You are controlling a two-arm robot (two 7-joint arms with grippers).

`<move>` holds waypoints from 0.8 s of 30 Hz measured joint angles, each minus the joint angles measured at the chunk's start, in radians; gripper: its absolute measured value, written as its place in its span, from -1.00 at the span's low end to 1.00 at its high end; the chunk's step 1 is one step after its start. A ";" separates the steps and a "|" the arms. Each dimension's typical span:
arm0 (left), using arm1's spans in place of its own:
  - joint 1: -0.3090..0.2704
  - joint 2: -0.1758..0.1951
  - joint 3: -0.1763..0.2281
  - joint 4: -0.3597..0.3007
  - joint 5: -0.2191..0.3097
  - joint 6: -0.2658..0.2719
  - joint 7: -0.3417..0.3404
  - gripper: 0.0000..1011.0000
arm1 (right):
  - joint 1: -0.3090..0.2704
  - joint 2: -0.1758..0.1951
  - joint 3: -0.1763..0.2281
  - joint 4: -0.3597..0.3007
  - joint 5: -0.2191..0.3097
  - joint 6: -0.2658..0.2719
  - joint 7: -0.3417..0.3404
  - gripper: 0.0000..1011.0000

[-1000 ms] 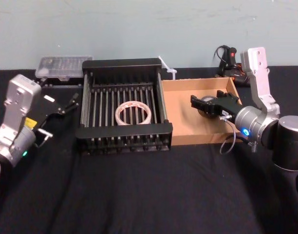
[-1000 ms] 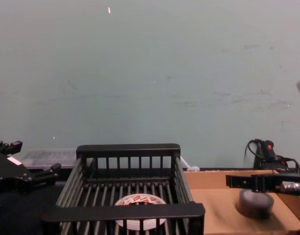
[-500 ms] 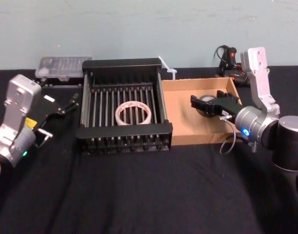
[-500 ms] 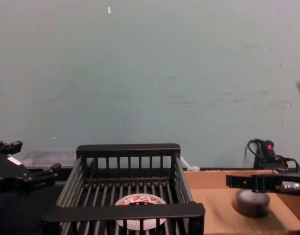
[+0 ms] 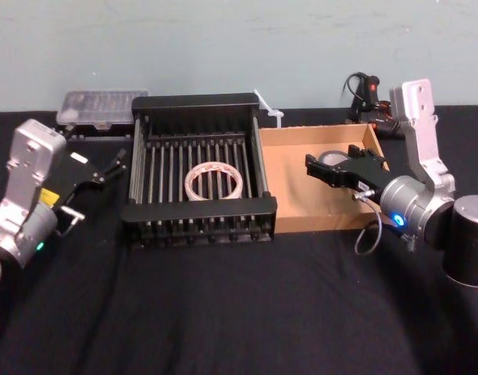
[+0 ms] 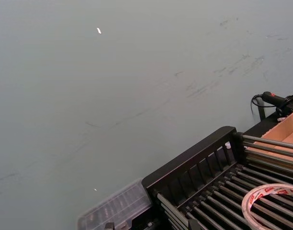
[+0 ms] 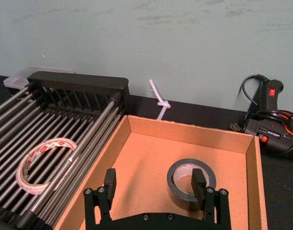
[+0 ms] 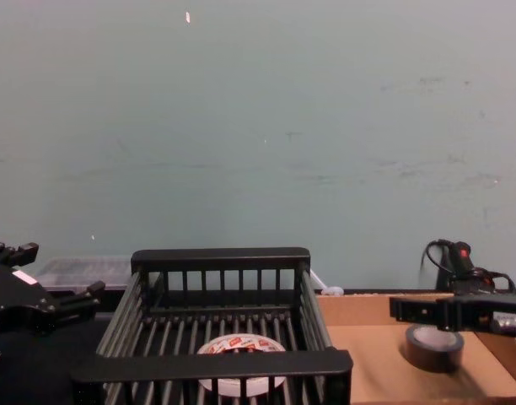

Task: Pick up the white tape and place it into the black box , Pick up the silver tape and place it into the brown box.

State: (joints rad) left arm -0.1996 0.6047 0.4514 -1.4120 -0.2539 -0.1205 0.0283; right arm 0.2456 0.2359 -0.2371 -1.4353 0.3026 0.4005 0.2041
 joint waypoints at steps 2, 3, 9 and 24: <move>0.000 0.000 0.000 0.000 0.000 0.000 0.000 0.98 | -0.007 0.001 0.002 -0.010 0.000 -0.004 0.000 0.98; 0.000 0.000 0.000 0.000 0.000 0.000 0.000 0.98 | -0.010 0.002 0.003 -0.015 0.001 -0.005 0.000 0.98; 0.000 0.000 0.000 0.000 0.000 0.000 0.000 0.98 | -0.050 0.006 0.010 -0.068 -0.013 -0.039 -0.021 0.98; 0.000 0.000 0.000 0.000 0.000 0.000 0.000 0.98 | -0.165 0.012 -0.004 -0.196 -0.135 -0.143 -0.078 0.98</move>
State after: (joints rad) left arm -0.1995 0.6047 0.4514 -1.4119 -0.2539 -0.1205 0.0283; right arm 0.0810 0.2481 -0.2412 -1.6314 0.1680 0.2578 0.1257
